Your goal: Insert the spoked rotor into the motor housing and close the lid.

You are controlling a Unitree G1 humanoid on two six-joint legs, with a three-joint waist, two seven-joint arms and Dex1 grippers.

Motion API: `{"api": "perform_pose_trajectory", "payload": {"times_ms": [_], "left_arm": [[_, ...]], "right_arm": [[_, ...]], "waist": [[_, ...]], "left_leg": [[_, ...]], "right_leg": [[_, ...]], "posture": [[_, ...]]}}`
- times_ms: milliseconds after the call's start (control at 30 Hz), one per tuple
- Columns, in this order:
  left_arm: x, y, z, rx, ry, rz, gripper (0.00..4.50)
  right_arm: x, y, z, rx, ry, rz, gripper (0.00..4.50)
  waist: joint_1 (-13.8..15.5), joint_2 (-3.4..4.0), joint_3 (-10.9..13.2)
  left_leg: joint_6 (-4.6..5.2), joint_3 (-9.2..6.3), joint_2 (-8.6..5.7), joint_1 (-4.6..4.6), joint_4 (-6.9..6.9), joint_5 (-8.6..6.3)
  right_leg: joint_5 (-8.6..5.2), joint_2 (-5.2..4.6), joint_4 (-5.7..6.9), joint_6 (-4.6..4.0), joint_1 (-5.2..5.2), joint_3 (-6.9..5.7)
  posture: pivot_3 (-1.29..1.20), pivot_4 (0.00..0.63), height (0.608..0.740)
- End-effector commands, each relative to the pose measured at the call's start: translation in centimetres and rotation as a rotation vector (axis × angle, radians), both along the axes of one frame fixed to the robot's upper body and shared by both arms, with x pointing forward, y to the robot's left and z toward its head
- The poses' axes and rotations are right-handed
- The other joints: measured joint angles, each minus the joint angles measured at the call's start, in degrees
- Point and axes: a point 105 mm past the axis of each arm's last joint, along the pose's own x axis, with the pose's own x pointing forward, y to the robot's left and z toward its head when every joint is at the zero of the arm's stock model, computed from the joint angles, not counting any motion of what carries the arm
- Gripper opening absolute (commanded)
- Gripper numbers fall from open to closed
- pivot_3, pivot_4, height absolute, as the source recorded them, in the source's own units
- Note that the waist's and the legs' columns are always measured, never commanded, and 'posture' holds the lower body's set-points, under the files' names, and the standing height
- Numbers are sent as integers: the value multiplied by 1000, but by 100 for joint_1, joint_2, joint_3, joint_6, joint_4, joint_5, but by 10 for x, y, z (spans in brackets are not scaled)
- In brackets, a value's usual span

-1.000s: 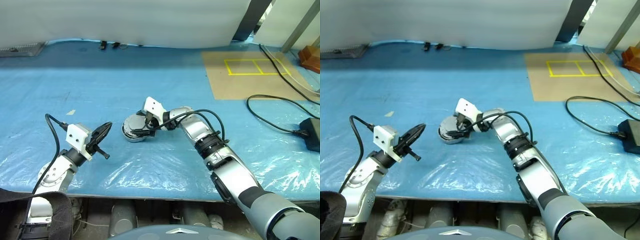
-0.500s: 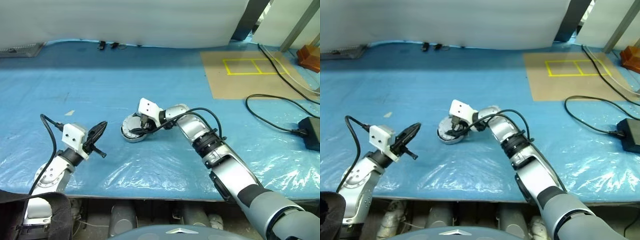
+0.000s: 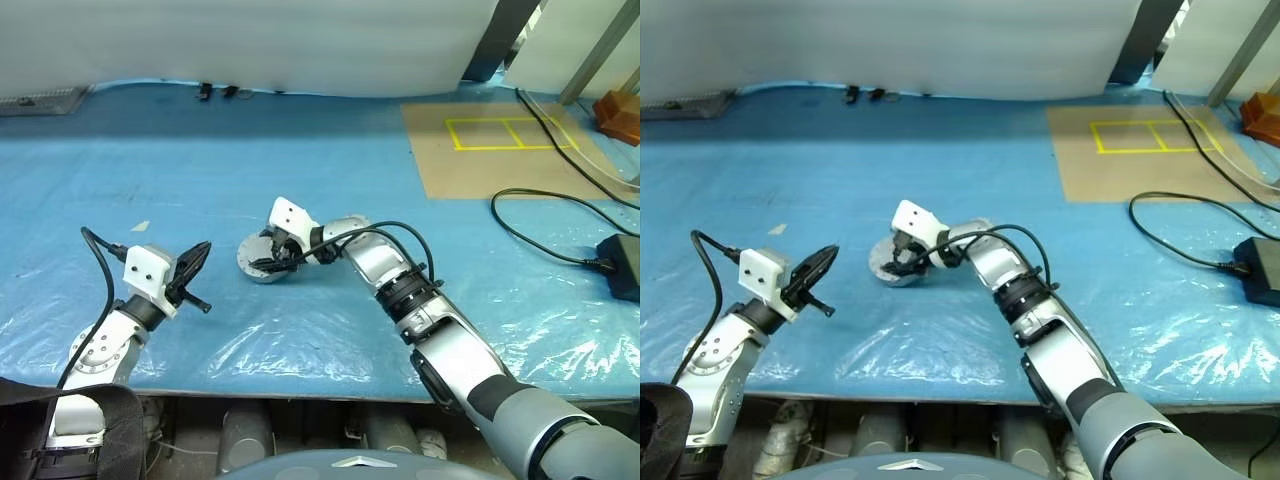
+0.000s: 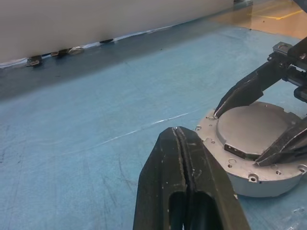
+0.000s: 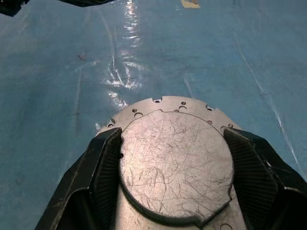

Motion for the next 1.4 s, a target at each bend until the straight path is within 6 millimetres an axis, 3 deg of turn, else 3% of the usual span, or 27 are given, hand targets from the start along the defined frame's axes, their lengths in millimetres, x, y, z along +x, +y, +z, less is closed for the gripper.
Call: {"api": "perform_pose_trajectory", "payload": {"times_ms": [33,167,200,400,733,867,1000,1300,1400], "left_arm": [[1,-2,8,16,-28,-8,0],[1,-3,6,12,-25,-19,0],[1,-3,5,13,-22,-23,0],[4,-7,4,10,-20,-43,0],[8,-25,7,-23,-26,-95,0],[12,-35,18,-74,-54,-128,0],[12,-40,13,-54,-40,-144,0],[9,-44,11,-120,-21,-155,0],[5,-48,10,-124,-15,-181,0]], "right_arm": [[-1,-17,-33,-119,24,-7,2986],[4,-26,-40,-148,29,-19,2986],[2,-27,-41,-143,59,-8,2986],[-8,-35,-49,-148,180,44,2986],[1,-44,-66,-226,54,9,2986],[-3,-30,-54,-88,127,-22,2986],[-13,-36,-68,-189,60,71,2986],[-13,-32,-62,-161,144,64,2986],[-6,-38,-63,-208,93,47,2986]], "waist": [[5,0,0],[9,2,1],[12,4,0],[34,7,-4],[21,42,-32],[25,44,-34],[17,45,-36],[0,48,-42],[4,47,-42]], "left_leg": [[0,0,0,7,0,0],[0,-3,0,46,-3,-1],[0,-5,0,54,-3,-1],[1,-9,-3,59,-5,-2],[1,-5,-4,62,-44,-1],[1,-9,-5,116,-48,-2],[2,-17,-6,121,-49,-2],[1,-9,-6,71,-68,-2],[1,-8,-5,71,-70,-2]], "right_leg": [[0,0,0,1,6,0],[-5,-1,-5,9,47,1],[-23,-1,-5,39,55,1],[-22,-5,-13,38,69,1],[-9,-3,-42,15,84,0],[-30,-6,-40,50,111,1],[-30,-6,-41,51,116,3],[-12,-4,-74,19,96,2],[-16,-4,-75,25,95,2]], "posture": [[0,150,740],[0,150,740],[0,150,740],[0,150,740],[0,150,740],[0,150,740],[0,150,740],[0,150,740],[0,150,740]]}}
